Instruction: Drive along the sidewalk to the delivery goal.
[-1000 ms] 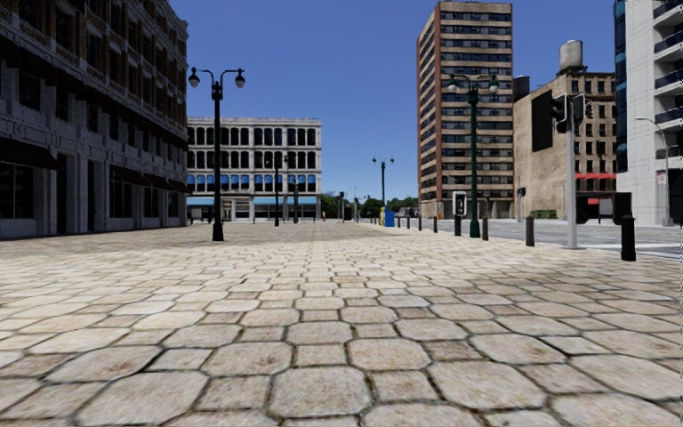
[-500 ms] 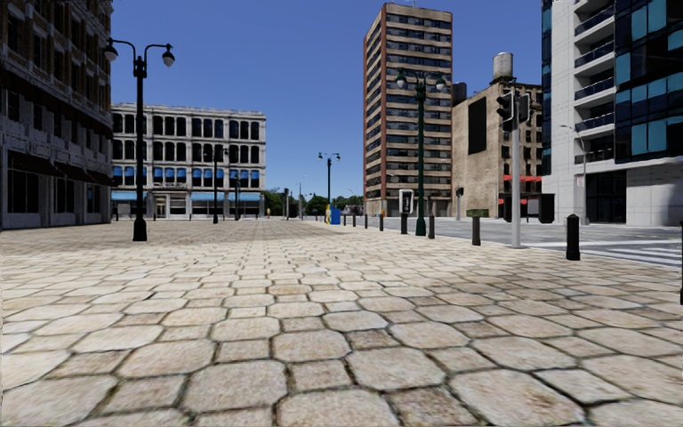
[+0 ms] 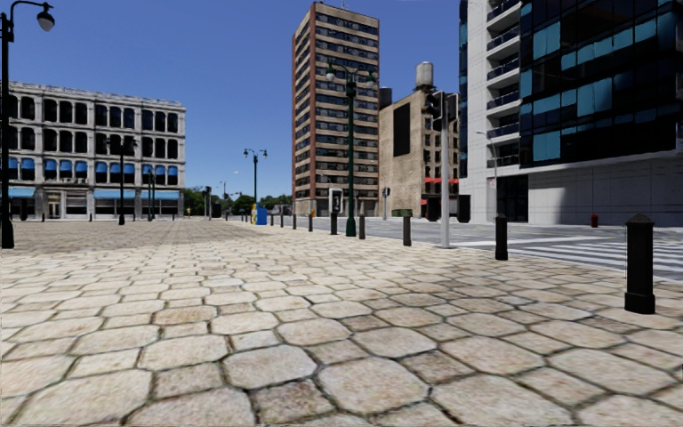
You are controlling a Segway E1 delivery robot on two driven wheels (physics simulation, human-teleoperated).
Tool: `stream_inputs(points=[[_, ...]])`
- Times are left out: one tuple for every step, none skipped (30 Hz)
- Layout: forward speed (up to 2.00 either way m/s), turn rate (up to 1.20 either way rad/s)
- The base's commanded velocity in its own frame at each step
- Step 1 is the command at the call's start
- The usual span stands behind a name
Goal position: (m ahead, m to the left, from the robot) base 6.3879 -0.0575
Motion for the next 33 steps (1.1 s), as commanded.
stream_inputs(points=[[1.42, -0.52], [1.42, -0.52], [1.42, -0.52], [1.42, -0.52], [1.42, -0.52], [1.42, -0.45], [1.42, -0.45], [1.42, 0.0], [1.42, 0.0], [1.42, 0.0], [1.42, 0.0], [1.42, 0.0], [1.42, 0.0], [1.42, 0.0], [1.42, 0.0], [1.42, 0.0], [1.42, 0.0], [1.42, 0.0], [1.43, 0.0], [1.43, 0.0], [1.43, 0.0], [1.43, 0.0], [1.43, 0.0], [1.43, 0.0], [1.43, 0.0], [1.43, 0.0], [1.43, 0.0], [1.43, 0.0], [1.43, 0.0], [1.43, 0.0], [1.43, 0.0], [1.43, 0.0], [1.43, 0.0]])
